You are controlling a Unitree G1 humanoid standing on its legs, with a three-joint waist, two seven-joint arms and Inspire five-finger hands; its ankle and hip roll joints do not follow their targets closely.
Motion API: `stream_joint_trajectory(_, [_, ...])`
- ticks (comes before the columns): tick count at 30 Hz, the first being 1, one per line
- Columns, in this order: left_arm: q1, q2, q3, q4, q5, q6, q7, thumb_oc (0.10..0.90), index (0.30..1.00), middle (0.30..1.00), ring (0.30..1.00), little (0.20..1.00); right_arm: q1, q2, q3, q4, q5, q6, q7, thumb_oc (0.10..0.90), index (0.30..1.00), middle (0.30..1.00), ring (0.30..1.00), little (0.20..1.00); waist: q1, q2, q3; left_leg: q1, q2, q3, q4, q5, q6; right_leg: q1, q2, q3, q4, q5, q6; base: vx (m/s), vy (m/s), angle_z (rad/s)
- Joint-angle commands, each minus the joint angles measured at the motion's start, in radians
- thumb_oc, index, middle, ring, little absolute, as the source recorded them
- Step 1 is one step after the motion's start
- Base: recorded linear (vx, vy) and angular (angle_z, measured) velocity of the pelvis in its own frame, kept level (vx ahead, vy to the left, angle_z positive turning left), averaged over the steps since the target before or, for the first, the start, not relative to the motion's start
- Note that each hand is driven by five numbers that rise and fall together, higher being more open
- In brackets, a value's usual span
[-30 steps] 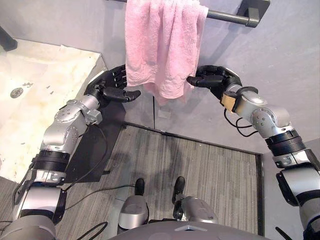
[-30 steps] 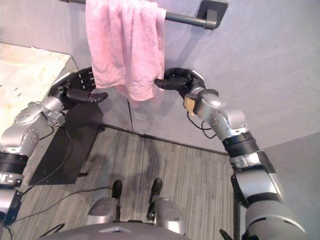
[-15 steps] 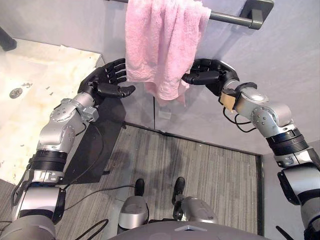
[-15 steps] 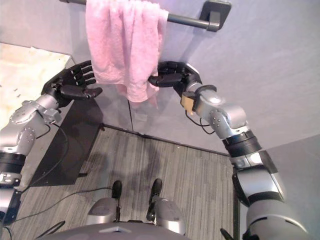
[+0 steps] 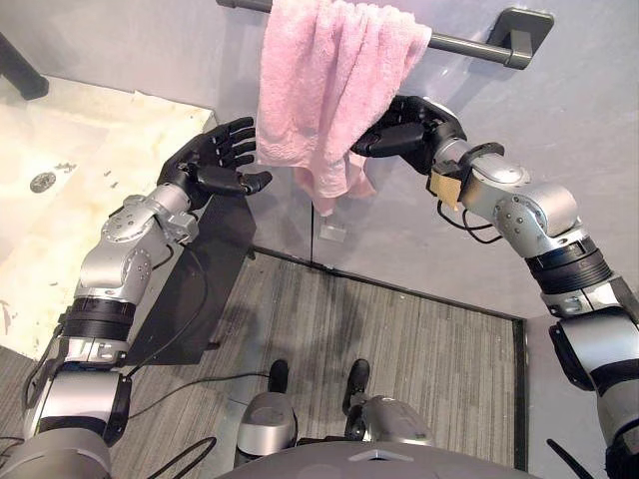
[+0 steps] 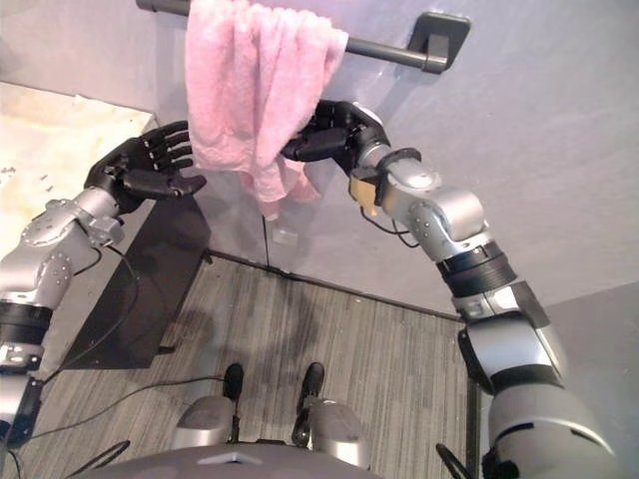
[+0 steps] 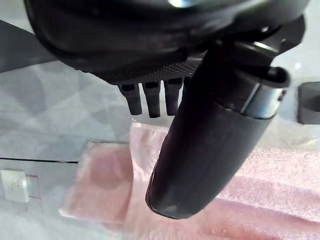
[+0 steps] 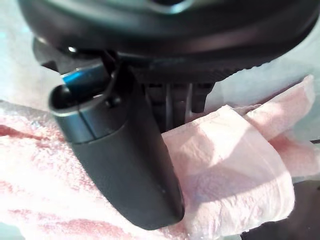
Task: Organize the bathroom.
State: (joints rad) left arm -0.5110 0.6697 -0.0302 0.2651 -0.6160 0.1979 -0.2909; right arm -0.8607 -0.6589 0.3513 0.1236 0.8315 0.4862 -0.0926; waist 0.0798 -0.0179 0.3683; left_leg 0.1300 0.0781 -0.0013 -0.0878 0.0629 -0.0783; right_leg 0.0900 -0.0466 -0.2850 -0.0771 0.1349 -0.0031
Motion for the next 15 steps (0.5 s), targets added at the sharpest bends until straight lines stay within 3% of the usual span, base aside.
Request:
stream_joint_trajectory(1, [-0.037, 0.024, -0.098, 0.008, 0.005, -0.082, -0.006, 0.8, 0.9, 0.9, 0.9, 0.9, -0.255, 0.055, -0.011, 0.013, -0.047, -0.156, -0.016, 0.8, 0.9, 0.9, 0.9, 0.9, 0.022, 0.002, -0.317, 0.005, -0.048, 0.056, 0.025, -0.066, 0.006, 0.062, -0.026, 0.057, 0.071, -0.191, 0.097, 0.0, 0.0, 0.0])
stream_joint_trajectory(9, [-0.085, 0.034, -0.113, 0.013, 0.017, -0.066, 0.009, 0.8, 0.9, 0.9, 0.9, 0.9, -0.222, 0.043, -0.004, 0.027, -0.1, -0.116, 0.039, 0.8, 0.9, 0.9, 0.9, 0.9, 0.009, 0.006, -0.314, 0.008, -0.044, 0.064, 0.025, -0.063, 0.003, 0.062, -0.026, 0.062, 0.072, -0.191, 0.099, 0.0, 0.0, 0.0])
stream_joint_trajectory(15, [-0.089, 0.049, -0.1, -0.005, 0.023, -0.056, 0.018, 0.8, 0.9, 0.9, 0.9, 0.9, -0.159, -0.014, 0.002, 0.021, -0.168, -0.077, 0.121, 0.8, 0.9, 0.9, 0.9, 0.9, -0.006, 0.005, -0.31, 0.013, -0.041, 0.069, 0.024, -0.062, 0.003, 0.062, -0.023, 0.071, 0.075, -0.194, 0.099, 0.0, 0.0, 0.0])
